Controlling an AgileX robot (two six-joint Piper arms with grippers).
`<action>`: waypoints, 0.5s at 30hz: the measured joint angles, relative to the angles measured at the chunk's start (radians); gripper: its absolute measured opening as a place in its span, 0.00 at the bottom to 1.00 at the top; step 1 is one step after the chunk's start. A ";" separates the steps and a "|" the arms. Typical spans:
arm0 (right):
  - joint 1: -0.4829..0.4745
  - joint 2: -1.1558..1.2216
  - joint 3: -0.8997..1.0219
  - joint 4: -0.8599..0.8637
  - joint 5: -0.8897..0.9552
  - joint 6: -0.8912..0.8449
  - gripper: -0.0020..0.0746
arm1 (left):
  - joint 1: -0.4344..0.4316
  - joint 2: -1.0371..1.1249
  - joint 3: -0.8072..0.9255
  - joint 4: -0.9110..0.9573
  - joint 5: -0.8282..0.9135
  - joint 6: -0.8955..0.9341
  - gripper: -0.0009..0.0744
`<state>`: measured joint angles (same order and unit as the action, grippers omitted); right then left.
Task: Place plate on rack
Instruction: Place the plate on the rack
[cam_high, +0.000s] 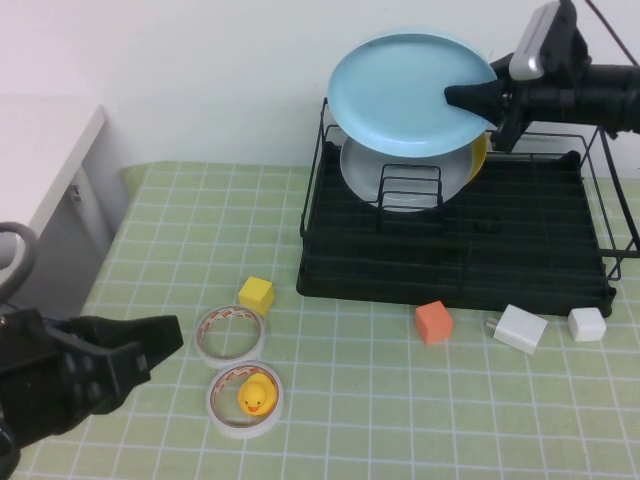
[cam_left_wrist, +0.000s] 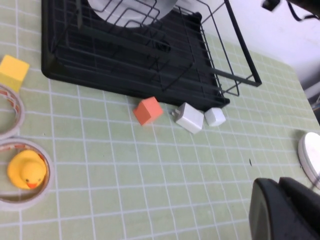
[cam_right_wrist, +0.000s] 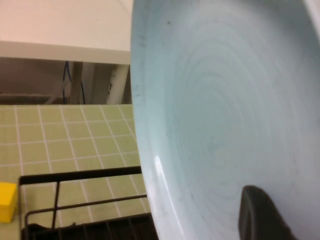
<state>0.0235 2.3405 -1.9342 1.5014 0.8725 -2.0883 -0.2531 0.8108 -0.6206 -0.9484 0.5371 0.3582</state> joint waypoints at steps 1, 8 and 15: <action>0.000 0.022 -0.027 -0.002 0.000 0.008 0.21 | 0.000 0.000 0.000 0.000 0.006 0.002 0.01; 0.000 0.147 -0.159 -0.008 -0.025 0.023 0.21 | 0.000 0.000 0.002 -0.006 0.033 0.002 0.01; 0.000 0.202 -0.172 -0.029 -0.116 -0.012 0.21 | 0.000 0.000 0.002 -0.008 0.035 0.002 0.01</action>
<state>0.0235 2.5422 -2.1065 1.4724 0.7565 -2.1003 -0.2531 0.8108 -0.6190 -0.9566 0.5722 0.3599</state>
